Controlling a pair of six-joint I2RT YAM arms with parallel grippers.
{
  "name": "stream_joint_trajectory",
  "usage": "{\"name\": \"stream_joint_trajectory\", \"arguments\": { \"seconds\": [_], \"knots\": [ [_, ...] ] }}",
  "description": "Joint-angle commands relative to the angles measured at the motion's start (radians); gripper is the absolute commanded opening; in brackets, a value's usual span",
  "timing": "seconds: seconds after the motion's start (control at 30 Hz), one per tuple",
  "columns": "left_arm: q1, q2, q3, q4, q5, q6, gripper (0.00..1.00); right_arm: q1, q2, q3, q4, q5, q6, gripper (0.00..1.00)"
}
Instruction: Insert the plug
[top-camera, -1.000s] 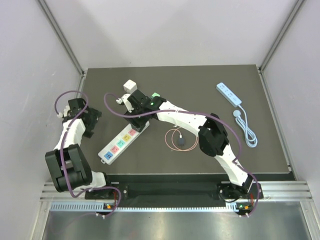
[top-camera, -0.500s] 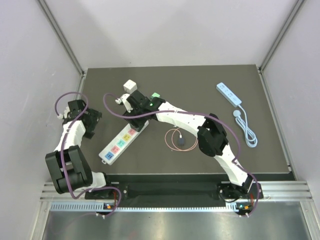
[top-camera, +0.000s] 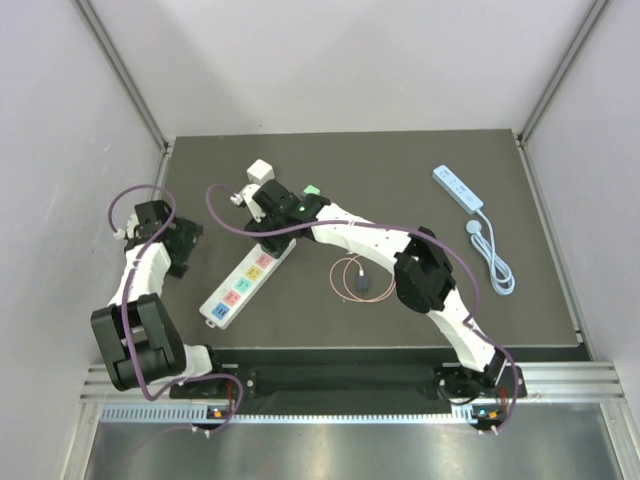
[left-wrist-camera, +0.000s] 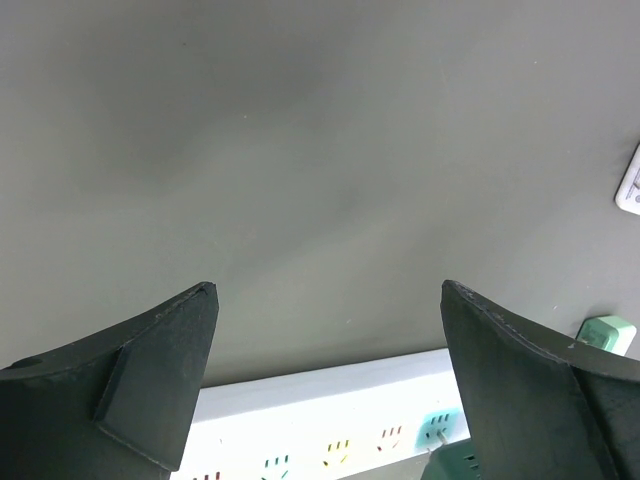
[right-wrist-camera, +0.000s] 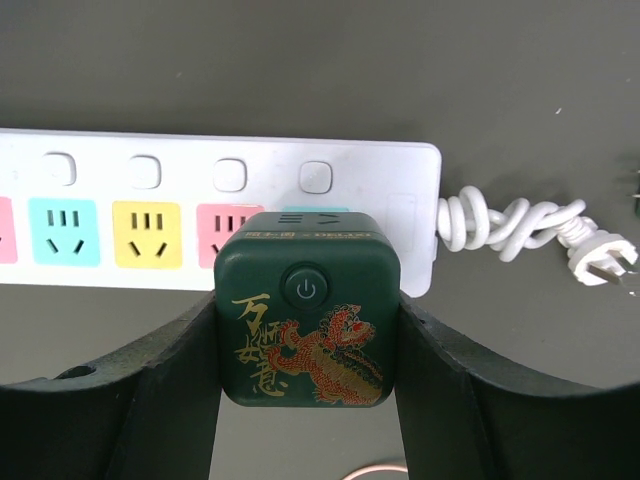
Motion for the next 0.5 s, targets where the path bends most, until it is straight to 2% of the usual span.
{"name": "stream_joint_trajectory", "arguments": {
  "seconds": [0.0, 0.47],
  "knots": [
    [0.011, -0.028, 0.0, 0.025, -0.009, -0.019, 0.97, 0.001, -0.013, 0.068, 0.045, 0.022, -0.015, 0.0],
    [0.014, -0.036, -0.003, 0.024, -0.01, -0.018, 0.97, -0.007, 0.05, 0.069, 0.039, 0.002, -0.012, 0.0]
  ]
}}
